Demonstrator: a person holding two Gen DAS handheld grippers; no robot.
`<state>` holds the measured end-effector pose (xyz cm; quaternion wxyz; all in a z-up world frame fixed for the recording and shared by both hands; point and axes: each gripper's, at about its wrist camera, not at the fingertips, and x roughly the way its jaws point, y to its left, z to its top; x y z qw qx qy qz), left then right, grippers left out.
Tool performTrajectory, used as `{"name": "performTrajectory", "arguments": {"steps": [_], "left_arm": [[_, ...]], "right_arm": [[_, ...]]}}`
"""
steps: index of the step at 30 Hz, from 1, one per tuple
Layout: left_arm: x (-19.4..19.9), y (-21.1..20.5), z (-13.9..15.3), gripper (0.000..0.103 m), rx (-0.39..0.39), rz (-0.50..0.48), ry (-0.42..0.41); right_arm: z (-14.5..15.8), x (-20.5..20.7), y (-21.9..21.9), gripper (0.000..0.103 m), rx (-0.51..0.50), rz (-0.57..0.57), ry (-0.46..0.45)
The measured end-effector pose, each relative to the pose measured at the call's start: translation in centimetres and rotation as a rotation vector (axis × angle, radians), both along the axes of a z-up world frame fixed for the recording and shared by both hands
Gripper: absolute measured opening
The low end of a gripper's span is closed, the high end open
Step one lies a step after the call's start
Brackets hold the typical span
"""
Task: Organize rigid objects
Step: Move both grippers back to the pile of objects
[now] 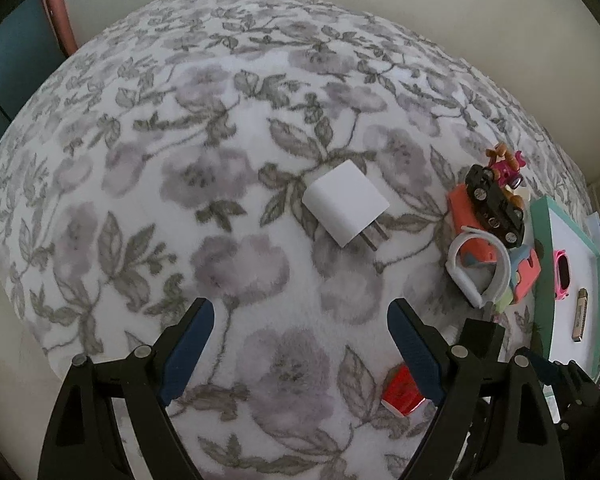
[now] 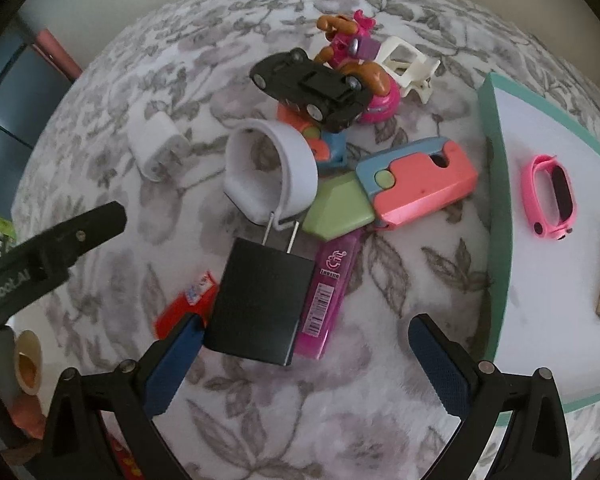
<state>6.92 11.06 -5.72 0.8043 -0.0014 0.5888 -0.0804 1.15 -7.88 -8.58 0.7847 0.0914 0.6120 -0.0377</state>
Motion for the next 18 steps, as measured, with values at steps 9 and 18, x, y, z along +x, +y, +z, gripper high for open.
{"name": "performTrajectory", "arguments": {"steps": [9, 18], "left_arm": [[0.0, 0.9, -0.8, 0.089, -0.038, 0.027, 0.027], [-0.4, 0.8, -0.8, 0.089, -0.049, 0.004, 0.031]], "right_arm": [[1.1, 0.1, -0.7, 0.101, 0.082, -0.052, -0.039], [1.7, 0.2, 0.4, 0.054, 0.122, -0.012, -0.069]]}}
